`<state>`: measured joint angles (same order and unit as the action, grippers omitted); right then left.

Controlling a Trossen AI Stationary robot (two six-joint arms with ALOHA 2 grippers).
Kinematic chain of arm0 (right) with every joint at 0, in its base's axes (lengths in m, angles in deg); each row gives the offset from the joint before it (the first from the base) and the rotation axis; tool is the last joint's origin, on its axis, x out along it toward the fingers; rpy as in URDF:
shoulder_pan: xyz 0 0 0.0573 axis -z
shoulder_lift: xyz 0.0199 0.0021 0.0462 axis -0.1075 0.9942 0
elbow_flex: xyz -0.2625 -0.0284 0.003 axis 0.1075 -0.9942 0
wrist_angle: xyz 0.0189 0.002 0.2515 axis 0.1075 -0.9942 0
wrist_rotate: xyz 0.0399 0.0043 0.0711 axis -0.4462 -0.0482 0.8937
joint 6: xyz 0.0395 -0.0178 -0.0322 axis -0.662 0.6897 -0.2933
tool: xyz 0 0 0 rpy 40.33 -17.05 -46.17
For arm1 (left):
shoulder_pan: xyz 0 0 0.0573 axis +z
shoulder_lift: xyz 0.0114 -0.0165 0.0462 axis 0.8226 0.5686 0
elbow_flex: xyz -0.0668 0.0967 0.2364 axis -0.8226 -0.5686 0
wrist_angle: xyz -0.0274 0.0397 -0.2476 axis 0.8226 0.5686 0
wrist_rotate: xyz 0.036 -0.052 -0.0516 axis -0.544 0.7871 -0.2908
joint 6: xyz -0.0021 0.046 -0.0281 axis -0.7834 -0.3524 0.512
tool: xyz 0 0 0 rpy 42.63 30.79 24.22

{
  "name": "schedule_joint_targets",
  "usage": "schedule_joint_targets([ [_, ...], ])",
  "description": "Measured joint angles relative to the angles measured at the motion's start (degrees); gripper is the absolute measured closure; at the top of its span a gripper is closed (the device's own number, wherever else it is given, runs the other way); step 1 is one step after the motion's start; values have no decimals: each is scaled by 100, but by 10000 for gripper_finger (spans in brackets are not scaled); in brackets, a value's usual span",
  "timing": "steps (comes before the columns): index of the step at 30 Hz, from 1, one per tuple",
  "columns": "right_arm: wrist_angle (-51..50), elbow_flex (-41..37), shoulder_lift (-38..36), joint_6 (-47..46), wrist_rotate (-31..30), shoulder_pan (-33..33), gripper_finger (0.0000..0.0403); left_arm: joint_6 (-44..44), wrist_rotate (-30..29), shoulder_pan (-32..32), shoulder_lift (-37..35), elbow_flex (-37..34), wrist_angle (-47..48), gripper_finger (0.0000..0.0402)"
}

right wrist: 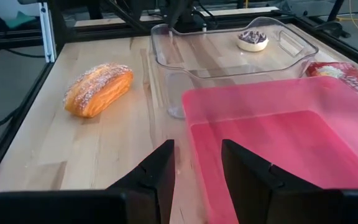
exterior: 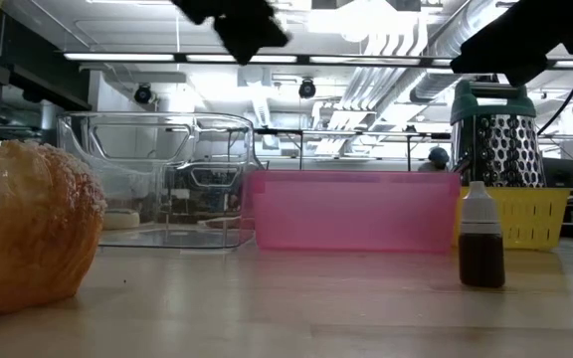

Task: Pick & Place Food Item
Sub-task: Put the left brown food coloring bottle into the yellow bin

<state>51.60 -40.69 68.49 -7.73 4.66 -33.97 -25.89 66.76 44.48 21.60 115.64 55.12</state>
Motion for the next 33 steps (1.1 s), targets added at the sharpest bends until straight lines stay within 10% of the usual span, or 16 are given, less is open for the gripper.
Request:
schedule_joint_targets([
  [14, 571, 0, 4, -14, 452, 0, 283, 748, 337, -187, -47, -55, 1613, 242],
  [33, 2244, 0, 755, 558, 943, 55, 283, 1174, -179, -1422, -564, -55, 1457, 242],
])
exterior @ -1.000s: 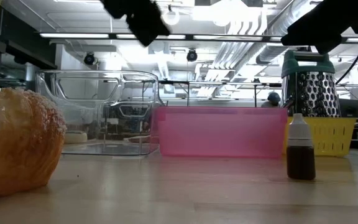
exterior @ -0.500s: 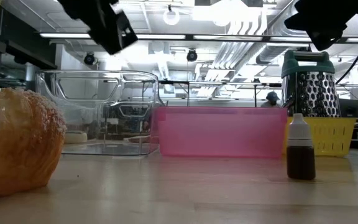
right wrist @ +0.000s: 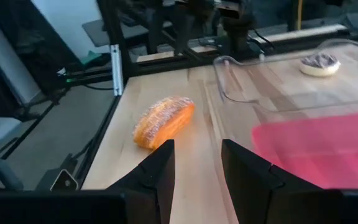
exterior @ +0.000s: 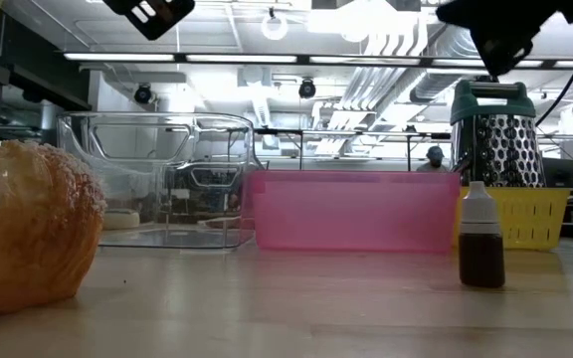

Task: Pick & Place Food Item
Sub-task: Put the left brown food coloring bottle into the yellow bin

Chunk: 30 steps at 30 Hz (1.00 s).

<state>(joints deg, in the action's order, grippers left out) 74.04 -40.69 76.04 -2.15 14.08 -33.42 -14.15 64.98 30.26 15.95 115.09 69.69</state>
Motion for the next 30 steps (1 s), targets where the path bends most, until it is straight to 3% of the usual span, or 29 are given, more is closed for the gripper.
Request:
schedule_joint_targets([
  [22, 171, 6, 54, 548, 266, 0, 283, 15, -14, -89, 6, 2, -215, 242],
  [30, -193, 575, 54, 1032, 532, 0, 283, 14, -12, -89, 8, 4, -301, 242],
])
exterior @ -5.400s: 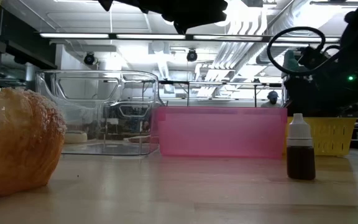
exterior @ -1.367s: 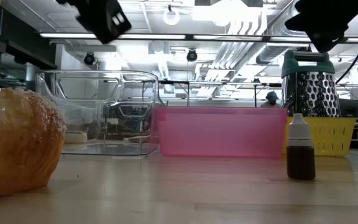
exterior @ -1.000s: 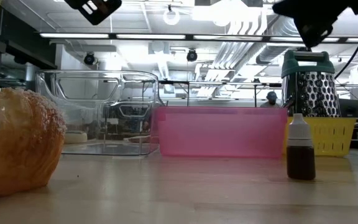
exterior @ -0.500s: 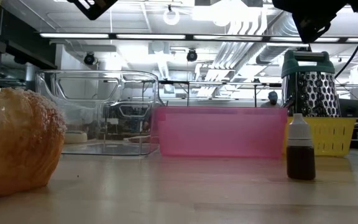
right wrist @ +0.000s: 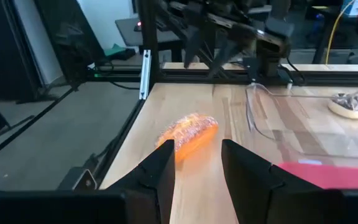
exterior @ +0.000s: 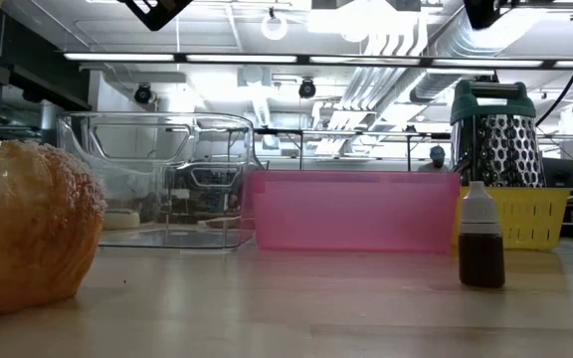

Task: Pick & Place Food Item
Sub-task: Put the left brown food coloring bottle into the yellow bin

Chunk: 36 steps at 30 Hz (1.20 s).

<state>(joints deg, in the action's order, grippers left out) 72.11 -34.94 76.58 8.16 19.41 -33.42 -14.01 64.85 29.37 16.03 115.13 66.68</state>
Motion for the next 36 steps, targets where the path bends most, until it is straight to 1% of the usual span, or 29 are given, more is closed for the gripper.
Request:
schedule_joint_targets([
  [5, -1150, 715, 0, 68, 13, -20, 283, 0, 2, -2, 0, 0, -151, 242],
  [10, -1770, 1099, -1, 69, -6, -93, 283, -3, 1, -2, 0, 2, -222, 242],
  [17, -1867, 1194, 302, 62, 41, -191, 283, -3, 2, -2, 2, 2, -275, 242],
  [24, -1853, 1195, 933, -360, 481, -243, 283, -4, 3, -2, 2, 2, -301, 242],
  [29, -1790, 1195, 1316, -405, 488, -243, 283, -5, 2, -2, 2, 2, -411, 242],
  [36, -1722, 1193, 1598, -440, 442, -210, 283, -5, 3, -2, 2, 2, -542, 242],
])
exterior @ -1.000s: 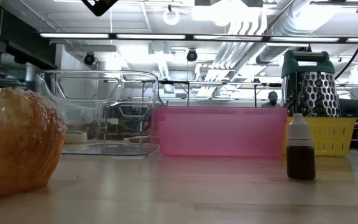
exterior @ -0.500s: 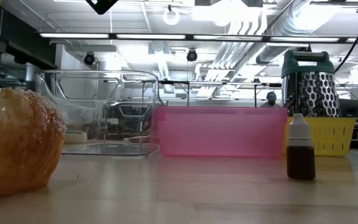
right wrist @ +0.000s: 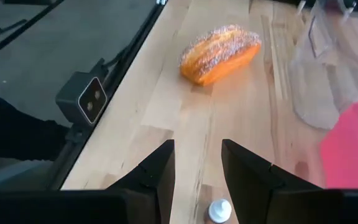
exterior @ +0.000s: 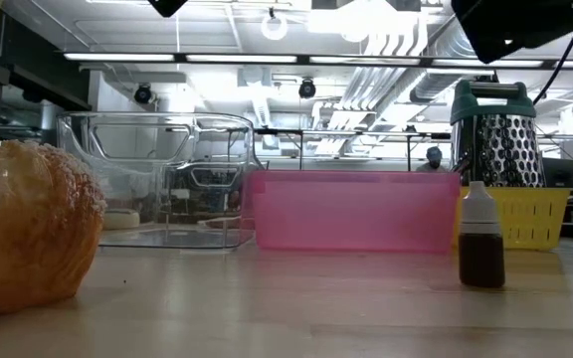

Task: Pick & Place Food Item
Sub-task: Put the left brown food coloring bottle into the yellow bin

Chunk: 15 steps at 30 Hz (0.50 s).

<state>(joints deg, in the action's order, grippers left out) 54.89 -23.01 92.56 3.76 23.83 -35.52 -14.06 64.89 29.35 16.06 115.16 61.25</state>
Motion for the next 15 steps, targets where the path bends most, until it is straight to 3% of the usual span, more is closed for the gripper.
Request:
schedule_joint_targets([
  [15, -829, 0, 103, -785, -32, 263, 283, 0, 1, 0, 0, 0, -57, 242],
])
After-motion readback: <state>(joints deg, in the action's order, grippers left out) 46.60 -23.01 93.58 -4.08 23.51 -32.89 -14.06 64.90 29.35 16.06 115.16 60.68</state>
